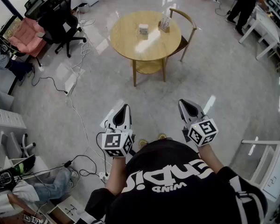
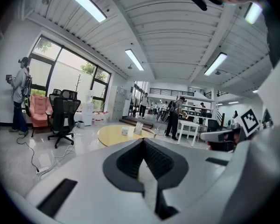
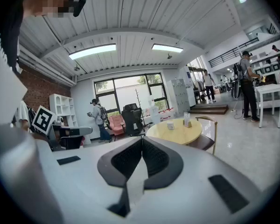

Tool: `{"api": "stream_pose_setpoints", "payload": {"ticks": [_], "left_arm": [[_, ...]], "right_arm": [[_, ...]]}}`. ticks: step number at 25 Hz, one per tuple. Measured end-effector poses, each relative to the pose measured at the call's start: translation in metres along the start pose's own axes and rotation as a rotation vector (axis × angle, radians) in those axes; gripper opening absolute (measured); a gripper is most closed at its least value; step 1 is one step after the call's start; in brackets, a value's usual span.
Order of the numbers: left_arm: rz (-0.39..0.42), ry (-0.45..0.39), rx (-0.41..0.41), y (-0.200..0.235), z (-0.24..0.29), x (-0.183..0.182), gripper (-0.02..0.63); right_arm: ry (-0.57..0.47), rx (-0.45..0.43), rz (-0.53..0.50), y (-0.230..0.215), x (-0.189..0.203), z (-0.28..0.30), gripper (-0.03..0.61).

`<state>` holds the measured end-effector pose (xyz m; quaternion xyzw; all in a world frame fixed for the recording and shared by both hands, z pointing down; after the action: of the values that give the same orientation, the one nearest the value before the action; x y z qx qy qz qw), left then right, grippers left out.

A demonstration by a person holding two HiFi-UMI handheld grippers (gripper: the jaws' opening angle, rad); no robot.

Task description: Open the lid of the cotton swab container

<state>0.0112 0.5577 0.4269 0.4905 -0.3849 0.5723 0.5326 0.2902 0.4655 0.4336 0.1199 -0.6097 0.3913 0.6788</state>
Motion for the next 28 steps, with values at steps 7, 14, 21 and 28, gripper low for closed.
{"api": "stream_pose_setpoints", "payload": {"ticks": [7,14,21,28], "left_arm": [[-0.025,-0.008,0.029,0.003,0.000,-0.002,0.008],[-0.042,-0.013,0.063,0.012,-0.013,0.004,0.008],[-0.036,-0.021,0.092,0.018,-0.019,0.017,0.008],[-0.026,-0.020,0.106,0.031,-0.015,0.017,0.008]], "right_arm": [[-0.007,0.003,-0.018,0.008,-0.001,0.002,0.003],[-0.029,0.015,-0.021,0.028,0.005,-0.005,0.003],[-0.025,0.039,0.002,0.035,0.031,-0.014,0.003],[-0.005,0.035,0.006,0.042,0.035,0.008,0.003]]}}
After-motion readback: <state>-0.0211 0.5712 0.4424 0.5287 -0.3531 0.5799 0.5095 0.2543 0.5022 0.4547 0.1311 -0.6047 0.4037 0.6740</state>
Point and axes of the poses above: the fingertips, and each gripper's own axes: z forward along the fingers, y to its left, x out of its underside, the point moved 8 cm from there along -z, backward along the fingers, and after that the axes turned 6 degrees about z, right-handed, at the moved point
